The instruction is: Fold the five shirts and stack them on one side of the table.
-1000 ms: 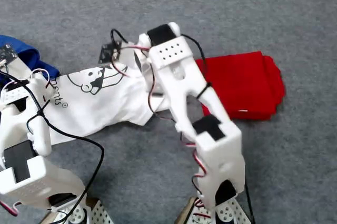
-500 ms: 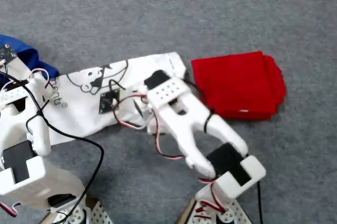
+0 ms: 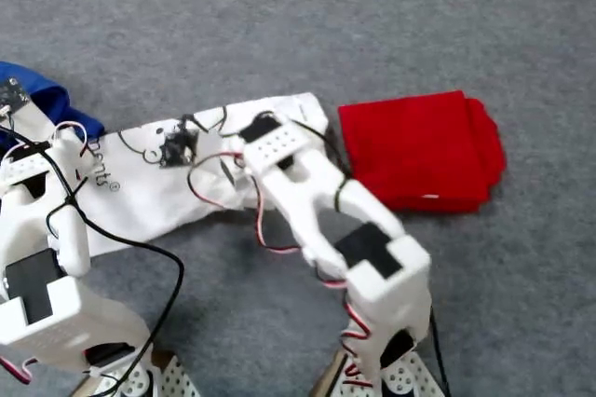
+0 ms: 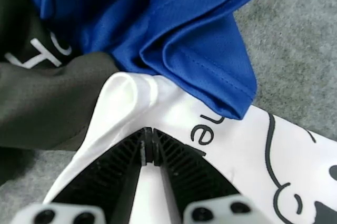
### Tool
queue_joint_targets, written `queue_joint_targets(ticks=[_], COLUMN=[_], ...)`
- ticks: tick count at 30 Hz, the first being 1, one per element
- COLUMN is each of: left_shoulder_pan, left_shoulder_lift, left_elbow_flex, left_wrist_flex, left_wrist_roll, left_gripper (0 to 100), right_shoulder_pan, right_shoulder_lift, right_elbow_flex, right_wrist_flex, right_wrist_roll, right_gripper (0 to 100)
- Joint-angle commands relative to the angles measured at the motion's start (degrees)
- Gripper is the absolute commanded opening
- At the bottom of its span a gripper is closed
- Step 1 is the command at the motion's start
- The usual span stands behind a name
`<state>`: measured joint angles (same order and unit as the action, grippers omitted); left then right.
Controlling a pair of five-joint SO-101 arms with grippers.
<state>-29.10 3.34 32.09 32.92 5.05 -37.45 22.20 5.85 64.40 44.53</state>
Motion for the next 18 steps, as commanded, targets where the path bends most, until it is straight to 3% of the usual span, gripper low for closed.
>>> queue_joint_targets(ticks=[1, 7, 15, 18], left_shoulder_pan=[-0.4, -0.4, -0.4, -0.4], left_shoulder_lift=[-0.6, -0.6, -0.6, -0.6], left_elbow_flex=[-3.0, -3.0, -3.0, -3.0], left_wrist_flex=[-0.2, -0.2, -0.2, -0.2], left_wrist_roll=[-0.5, -0.5, -0.5, -0.5], left_gripper=[2, 2, 2, 2], right_shoulder_pan=[-0.7, -0.2, -0.1, 0.0], right_shoulder_lift=[2.4, 5.3, 17.9, 24.8], right_elbow_flex=[-10.9, -24.2, -37.6, -46.1], right_wrist_flex=[3.5, 9.8, 7.4, 7.6], right_wrist_roll=[-0.9, -0.6, -1.1, -4.9], right_gripper=[0.4, 0.4, 0.4, 0.4])
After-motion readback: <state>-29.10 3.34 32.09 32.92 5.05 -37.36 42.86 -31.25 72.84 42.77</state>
